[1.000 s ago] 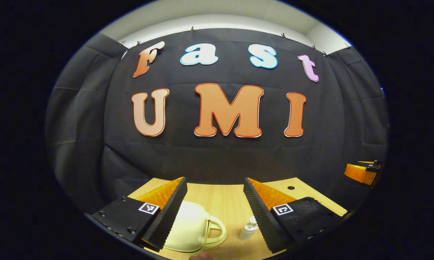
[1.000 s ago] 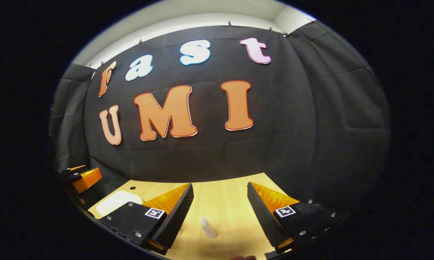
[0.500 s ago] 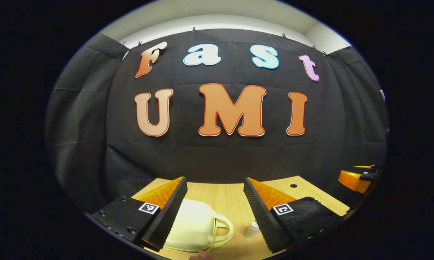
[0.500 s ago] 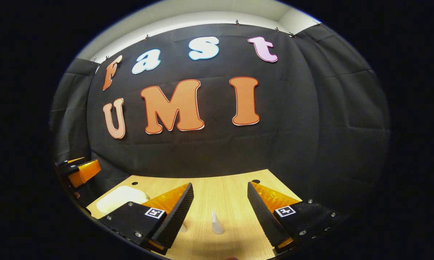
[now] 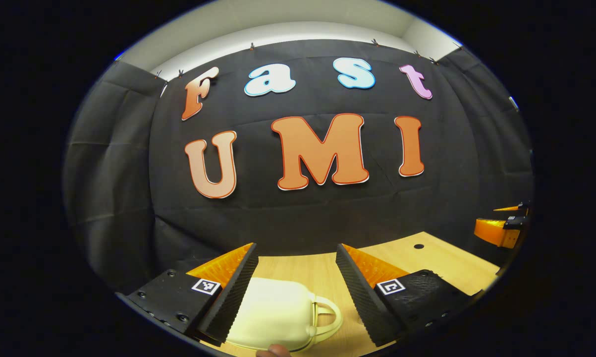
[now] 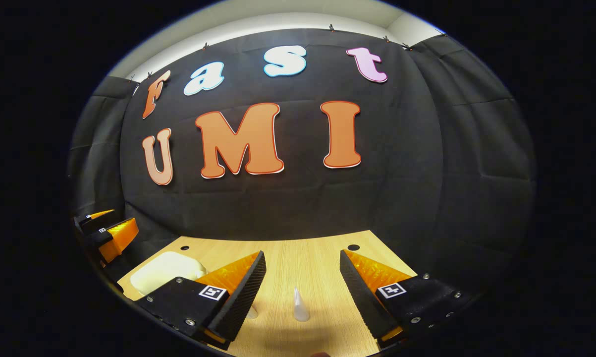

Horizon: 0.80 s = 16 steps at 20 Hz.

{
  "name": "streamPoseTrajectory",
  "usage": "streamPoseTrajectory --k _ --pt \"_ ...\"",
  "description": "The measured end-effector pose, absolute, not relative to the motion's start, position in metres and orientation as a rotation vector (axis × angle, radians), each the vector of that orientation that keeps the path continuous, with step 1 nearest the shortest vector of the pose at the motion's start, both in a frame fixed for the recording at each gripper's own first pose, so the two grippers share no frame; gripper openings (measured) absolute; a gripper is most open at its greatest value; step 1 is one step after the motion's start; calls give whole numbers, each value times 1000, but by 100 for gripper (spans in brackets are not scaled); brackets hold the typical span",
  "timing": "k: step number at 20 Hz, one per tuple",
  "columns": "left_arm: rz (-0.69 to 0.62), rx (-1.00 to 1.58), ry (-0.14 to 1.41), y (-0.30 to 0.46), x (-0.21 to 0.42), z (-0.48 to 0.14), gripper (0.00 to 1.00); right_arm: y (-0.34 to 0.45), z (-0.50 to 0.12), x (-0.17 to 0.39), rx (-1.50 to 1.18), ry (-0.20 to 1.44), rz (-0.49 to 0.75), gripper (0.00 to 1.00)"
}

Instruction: First open the suitcase, pack the skin care products into it, and then close the suitcase.

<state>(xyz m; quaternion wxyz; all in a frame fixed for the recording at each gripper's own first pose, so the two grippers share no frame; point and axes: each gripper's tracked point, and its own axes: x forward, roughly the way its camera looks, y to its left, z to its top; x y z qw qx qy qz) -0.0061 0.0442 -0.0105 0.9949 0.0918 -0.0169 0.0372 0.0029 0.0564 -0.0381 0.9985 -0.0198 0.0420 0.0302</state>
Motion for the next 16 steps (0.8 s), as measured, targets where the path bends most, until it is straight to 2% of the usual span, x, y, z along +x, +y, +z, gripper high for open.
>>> streamPoseTrajectory --k 9,16 --pt "66 589 50 31 3 -83 99 36 -74 6 -49 183 28 95" --pt "-61 868 164 15 11 -183 99 19 -105 4 -65 260 -9 95"
